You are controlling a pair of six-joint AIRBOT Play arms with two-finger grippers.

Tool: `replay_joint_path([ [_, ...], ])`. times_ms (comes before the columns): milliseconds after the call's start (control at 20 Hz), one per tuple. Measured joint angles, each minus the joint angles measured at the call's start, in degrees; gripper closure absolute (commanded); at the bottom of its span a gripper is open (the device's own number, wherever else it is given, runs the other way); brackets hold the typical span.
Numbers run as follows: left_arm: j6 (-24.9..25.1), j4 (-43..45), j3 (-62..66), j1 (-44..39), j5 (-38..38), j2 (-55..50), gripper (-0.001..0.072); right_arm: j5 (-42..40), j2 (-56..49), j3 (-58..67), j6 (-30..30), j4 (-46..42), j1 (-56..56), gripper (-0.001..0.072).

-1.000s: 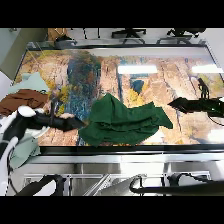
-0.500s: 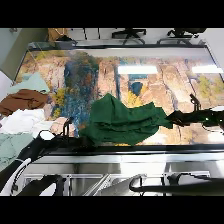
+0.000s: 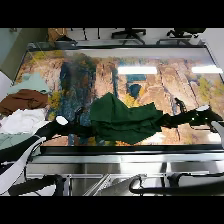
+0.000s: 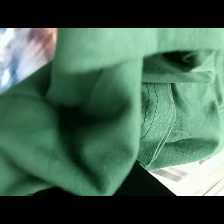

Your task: Fold the shirts.

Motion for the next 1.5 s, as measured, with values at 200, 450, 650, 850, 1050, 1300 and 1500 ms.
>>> replay_joint_path([
  [200,0.4,0.3,4.2,-0.2,-2.3,0.4,0.0692,-0.4,-0.8,-0.1,-1.9,3.4,3.8,0.0691],
  [450,0.4,-0.1,9.3,3.2,-8.3,7.2,0.0693,3.6,1.3,2.8,-4.3,11.6,4.8,0.0692],
  [650,-0.7,-0.2,16.3,8.6,-15.7,16.5,0.0693,8.5,8.4,9.7,-4.9,19.6,4.1,0.0693],
  [850,-2.2,-0.8,25.6,13.2,-19.8,26.8,0.0693,9.8,18.8,20.7,-5.1,25.9,1.7,0.0693],
  [1050,-3.0,-1.1,36.8,17.2,-20.9,34.8,0.0693,7.0,28.3,32.5,-5.5,27.8,-2.0,0.0693],
  [1300,-3.5,-1.1,47.8,23.9,-22.0,40.4,0.0693,2.2,35.8,41.4,-6.2,27.1,-6.2,0.0693],
  [1500,-3.5,-0.9,50.4,30.3,-23.3,42.1,0.0693,0.9,37.4,43.3,-6.8,26.5,-7.3,0.0693],
])
